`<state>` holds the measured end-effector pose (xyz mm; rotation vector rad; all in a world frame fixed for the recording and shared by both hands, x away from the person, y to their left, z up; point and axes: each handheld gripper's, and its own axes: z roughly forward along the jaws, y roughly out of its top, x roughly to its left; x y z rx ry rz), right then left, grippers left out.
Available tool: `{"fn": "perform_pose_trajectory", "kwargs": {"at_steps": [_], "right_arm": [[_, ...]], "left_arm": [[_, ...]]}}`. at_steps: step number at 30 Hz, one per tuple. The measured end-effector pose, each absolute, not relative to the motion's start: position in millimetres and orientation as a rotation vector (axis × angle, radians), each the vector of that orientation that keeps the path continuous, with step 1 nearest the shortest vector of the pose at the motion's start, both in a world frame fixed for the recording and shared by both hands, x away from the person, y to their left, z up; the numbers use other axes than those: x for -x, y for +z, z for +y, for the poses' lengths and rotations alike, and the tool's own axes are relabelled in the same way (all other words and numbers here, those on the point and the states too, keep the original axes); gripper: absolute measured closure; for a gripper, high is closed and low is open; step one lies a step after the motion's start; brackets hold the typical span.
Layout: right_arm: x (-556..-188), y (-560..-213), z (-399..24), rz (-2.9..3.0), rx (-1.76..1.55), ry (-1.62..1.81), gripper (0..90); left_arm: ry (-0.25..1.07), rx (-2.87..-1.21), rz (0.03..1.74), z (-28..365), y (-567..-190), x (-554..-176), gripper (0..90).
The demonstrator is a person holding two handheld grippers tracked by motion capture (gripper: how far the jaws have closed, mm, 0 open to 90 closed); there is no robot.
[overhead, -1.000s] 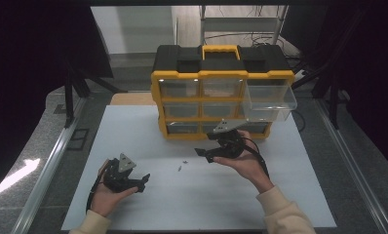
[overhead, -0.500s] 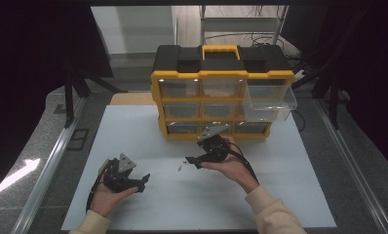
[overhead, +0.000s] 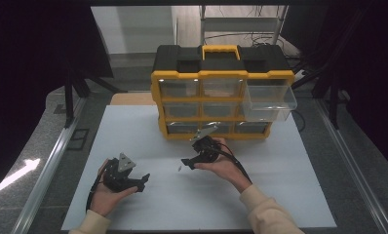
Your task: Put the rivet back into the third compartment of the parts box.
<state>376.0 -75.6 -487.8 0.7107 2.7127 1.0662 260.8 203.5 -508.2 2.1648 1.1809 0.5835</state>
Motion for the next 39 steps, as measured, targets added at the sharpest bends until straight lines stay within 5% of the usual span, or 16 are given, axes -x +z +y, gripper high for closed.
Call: {"fn": "perform_pose_trajectory", "kwargs": {"at_steps": [23, 39], "right_arm": [[-386, -516, -62, 2.731, -0.72, 0.954, 35.3], [-382, -523, -55, 2.745, -0.657, 0.896, 57.7]], "left_arm": [[0.581, -2.161, 1.184, 204, -509, -261, 9.7], [0.571, -2.151, 1.179, 205, -507, -260, 9.8]]}}
